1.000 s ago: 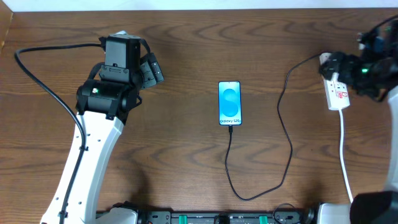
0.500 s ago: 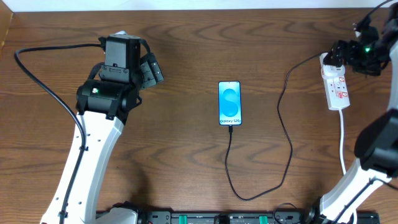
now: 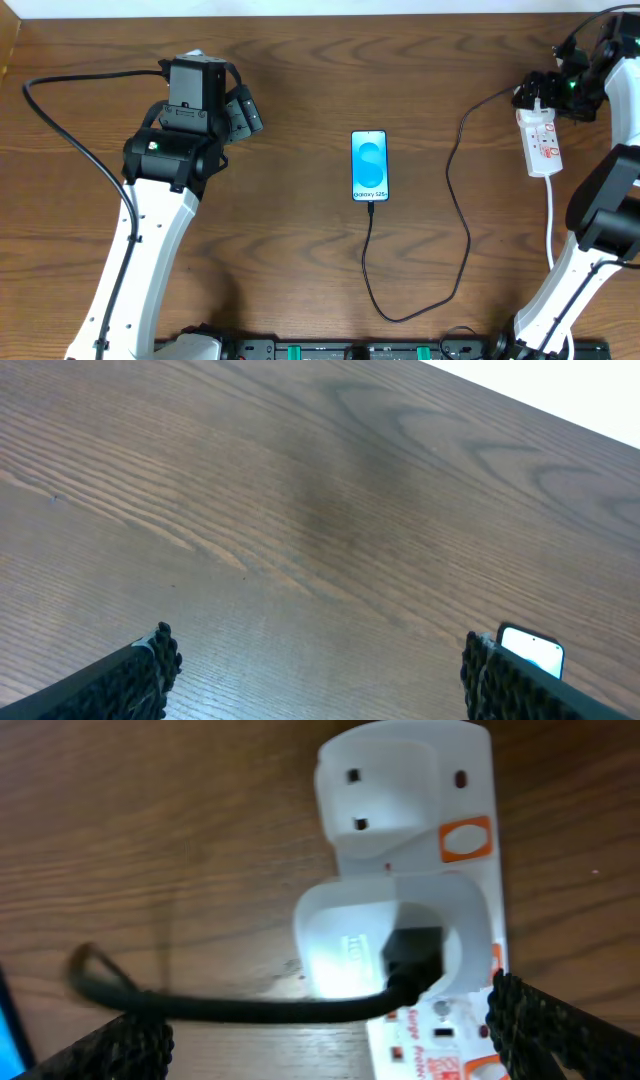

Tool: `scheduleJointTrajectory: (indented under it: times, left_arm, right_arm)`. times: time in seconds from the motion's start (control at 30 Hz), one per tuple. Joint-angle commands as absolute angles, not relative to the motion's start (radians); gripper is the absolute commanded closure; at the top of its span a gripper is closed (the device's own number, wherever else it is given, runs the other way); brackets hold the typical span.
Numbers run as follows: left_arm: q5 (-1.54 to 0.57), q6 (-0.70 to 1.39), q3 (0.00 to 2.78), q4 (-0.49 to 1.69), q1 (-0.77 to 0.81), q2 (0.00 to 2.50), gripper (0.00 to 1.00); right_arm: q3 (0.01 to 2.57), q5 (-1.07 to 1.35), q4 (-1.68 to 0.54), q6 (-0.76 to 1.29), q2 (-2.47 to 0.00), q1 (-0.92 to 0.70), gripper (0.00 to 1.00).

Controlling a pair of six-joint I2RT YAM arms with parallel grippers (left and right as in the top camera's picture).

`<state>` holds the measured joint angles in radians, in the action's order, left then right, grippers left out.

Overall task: Plug charger to phone and switch on socket
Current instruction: 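Press down the power strip switch with the right gripper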

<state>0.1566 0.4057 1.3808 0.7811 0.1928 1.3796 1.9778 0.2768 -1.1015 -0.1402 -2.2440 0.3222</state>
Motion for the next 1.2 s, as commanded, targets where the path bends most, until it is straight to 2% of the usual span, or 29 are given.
scheduleJointTrajectory:
  times: [0.0, 0.7, 1.17]
  left_arm:
    - [0.169, 0.393, 1.392, 0.781, 0.194, 1.378, 0.08]
    - [0.169, 0.393, 1.392, 0.781, 0.194, 1.378, 0.08]
    - [0.169, 0.393, 1.392, 0.781, 0.194, 1.378, 0.08]
  right_arm:
    - [2.0, 0.237, -1.094, -0.155, -2.288, 0.328, 0.01]
    - [1.999, 0.249, -1.13, -0.15, -2.33, 0.327, 0.01]
    - [1.886, 0.403, -1.055, -0.15, -2.33, 0.327, 0.01]
